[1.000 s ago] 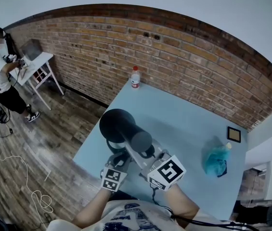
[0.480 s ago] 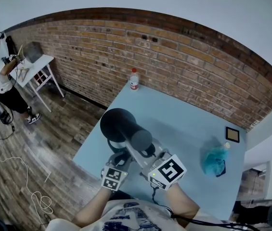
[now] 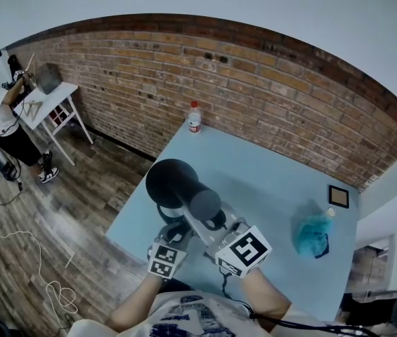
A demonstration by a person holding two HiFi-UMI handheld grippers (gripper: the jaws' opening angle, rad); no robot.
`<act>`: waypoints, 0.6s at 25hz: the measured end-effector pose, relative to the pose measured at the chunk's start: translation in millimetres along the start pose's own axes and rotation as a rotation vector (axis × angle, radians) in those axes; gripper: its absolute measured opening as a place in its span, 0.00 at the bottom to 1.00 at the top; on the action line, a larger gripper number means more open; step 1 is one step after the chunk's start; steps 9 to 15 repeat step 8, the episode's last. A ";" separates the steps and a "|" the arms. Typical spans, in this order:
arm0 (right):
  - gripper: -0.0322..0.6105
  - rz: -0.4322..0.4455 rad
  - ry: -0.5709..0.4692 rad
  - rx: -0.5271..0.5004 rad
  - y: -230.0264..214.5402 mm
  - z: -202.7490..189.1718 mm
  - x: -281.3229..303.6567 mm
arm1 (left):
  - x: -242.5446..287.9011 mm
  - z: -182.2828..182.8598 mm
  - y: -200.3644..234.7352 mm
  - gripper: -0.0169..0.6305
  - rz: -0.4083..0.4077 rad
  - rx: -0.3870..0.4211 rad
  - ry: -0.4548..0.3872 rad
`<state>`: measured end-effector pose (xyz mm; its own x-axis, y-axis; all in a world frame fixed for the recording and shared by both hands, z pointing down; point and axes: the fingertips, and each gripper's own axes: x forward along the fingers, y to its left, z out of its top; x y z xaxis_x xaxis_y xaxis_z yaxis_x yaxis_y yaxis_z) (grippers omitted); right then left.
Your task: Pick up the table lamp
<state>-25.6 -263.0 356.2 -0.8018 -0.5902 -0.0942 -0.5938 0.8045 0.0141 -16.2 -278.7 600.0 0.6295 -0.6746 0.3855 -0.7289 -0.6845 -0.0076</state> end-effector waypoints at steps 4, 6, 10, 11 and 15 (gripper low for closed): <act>0.10 -0.005 -0.003 -0.003 -3.0 0.6 -2.0 | 0.7 1.3 -2.0 0.09 -0.004 0.003 0.005; 0.10 -0.007 -0.006 -0.004 -4.2 1.6 -3.6 | 1.1 2.5 -3.0 0.09 -0.002 0.004 0.003; 0.10 -0.008 -0.008 -0.004 -4.9 2.2 -5.2 | 1.6 3.2 -3.9 0.09 -0.001 0.007 0.002; 0.10 -0.008 -0.008 -0.004 -4.9 2.2 -5.2 | 1.6 3.2 -3.9 0.09 -0.001 0.007 0.002; 0.10 -0.008 -0.008 -0.004 -4.9 2.2 -5.2 | 1.6 3.2 -3.9 0.09 -0.001 0.007 0.002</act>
